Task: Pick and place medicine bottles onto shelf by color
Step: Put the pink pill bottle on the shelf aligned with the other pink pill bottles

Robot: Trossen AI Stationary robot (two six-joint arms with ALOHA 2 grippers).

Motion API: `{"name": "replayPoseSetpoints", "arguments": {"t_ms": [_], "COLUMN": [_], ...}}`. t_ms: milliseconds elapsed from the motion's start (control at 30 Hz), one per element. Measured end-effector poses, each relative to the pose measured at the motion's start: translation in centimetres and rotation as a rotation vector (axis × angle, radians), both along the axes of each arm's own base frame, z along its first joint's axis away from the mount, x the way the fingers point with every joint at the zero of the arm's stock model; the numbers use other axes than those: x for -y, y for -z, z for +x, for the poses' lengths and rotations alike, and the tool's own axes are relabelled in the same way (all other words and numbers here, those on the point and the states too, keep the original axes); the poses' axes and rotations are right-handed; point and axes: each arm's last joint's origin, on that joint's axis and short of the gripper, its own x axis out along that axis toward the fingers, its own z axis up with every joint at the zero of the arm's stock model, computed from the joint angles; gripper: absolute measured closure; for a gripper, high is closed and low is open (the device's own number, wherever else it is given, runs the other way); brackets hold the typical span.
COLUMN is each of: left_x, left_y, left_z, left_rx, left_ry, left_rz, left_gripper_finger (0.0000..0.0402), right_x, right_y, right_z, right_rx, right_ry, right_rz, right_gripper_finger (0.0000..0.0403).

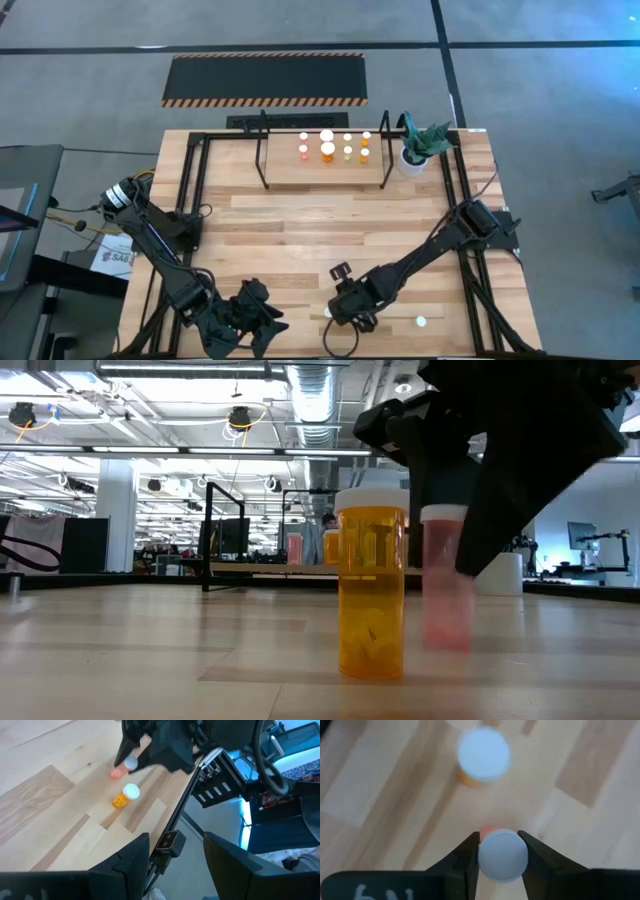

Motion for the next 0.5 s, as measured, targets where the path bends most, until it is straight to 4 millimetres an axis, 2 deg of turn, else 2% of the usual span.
{"name": "replayPoseSetpoints", "arguments": {"t_ms": [233, 500], "left_x": [-0.9, -2.5], "left_y": [0.1, 0.7], "left_z": [0.8, 1.4], "left_rx": [-0.012, -0.119], "left_ry": [-0.05, -0.097], "left_rz": [-0.021, -0.033], "left_gripper_finger": [0.0228, 0.0228], "right_x": [3.4, 10.9], "right_y": [-3.4, -7.1], "right_z": [0.4, 2.1], "right_rx": [0.039, 0.144], "right_ry": [0.044, 0.134], "right_rz": [0.008, -0.011], "right_gripper_finger": [0.0261, 0.0266]}}
